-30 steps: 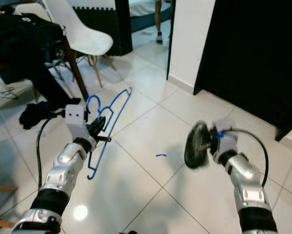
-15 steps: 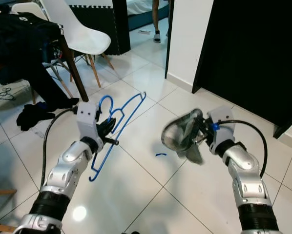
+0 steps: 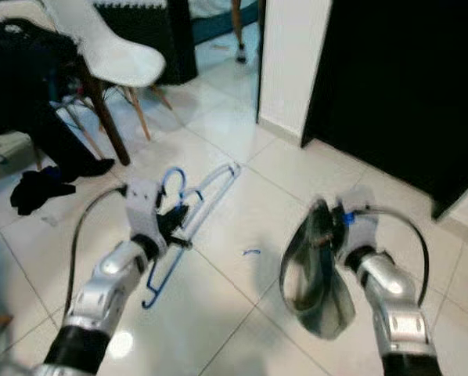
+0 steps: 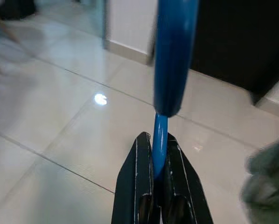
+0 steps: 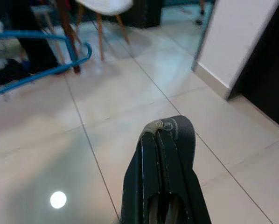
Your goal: Hang hanger
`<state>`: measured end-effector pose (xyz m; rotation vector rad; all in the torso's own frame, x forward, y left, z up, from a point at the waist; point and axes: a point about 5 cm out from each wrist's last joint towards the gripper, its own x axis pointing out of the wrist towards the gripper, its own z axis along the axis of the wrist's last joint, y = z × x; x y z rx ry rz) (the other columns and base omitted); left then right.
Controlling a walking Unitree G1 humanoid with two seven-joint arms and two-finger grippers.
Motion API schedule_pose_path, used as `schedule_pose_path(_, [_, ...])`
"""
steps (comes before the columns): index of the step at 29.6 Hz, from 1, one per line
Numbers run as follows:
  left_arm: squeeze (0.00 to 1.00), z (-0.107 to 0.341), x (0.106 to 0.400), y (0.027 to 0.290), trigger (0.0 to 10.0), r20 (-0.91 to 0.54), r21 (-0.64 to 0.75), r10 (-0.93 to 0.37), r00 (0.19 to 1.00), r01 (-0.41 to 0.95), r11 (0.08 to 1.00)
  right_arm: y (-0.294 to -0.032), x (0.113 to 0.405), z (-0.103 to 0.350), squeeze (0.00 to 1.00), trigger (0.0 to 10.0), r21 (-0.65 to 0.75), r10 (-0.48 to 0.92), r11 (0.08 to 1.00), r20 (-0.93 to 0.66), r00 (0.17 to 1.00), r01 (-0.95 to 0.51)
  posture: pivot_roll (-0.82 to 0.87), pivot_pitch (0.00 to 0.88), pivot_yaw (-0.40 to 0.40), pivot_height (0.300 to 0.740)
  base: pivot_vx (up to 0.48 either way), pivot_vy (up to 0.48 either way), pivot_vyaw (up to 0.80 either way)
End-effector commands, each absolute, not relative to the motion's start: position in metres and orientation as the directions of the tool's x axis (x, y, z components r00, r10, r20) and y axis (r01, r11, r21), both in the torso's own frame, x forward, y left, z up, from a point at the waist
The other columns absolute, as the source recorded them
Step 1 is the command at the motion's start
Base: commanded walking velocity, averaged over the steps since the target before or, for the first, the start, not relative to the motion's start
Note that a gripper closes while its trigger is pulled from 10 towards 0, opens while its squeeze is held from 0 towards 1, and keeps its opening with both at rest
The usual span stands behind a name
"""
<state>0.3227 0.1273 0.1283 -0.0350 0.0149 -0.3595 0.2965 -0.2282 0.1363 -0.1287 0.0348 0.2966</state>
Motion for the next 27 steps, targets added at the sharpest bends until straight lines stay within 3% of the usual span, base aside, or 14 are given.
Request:
schedule_pose_path(1, [0.0,0.126,0.32,0.134,10.0,-0.019,-0.047,-0.334,0.942,0.333,0.942,-0.22,0.297,0.144,0.0,10.0,-0.102,0.321,0.942,-0.012,0.947,-0.321,0.06,0.126,-0.016,0.74,0.398,0.0,0.78])
schedule_pose_path(6, [0.0,0.127,0.32,0.134,10.0,-0.016,-0.047,-0.335,0.942,0.334,0.942,-0.219,0.298,0.146,0.0,10.0,-0.105,0.319,0.942,-0.004,0.948,-0.317,0.06,0.126,-0.016,0.74,0.403,0.0,0.49])
schedule_pose_path(27, [0.0,0.172,0.327,0.122,10.0,0.103,0.014,-0.379,0.919,0.38,0.925,-0.21,0.313,0.185,0.0,10.0,-0.106,0.285,0.956,0.126,0.95,-0.273,0.07,0.146,-0.016,0.74,0.41,0.0,0.0])
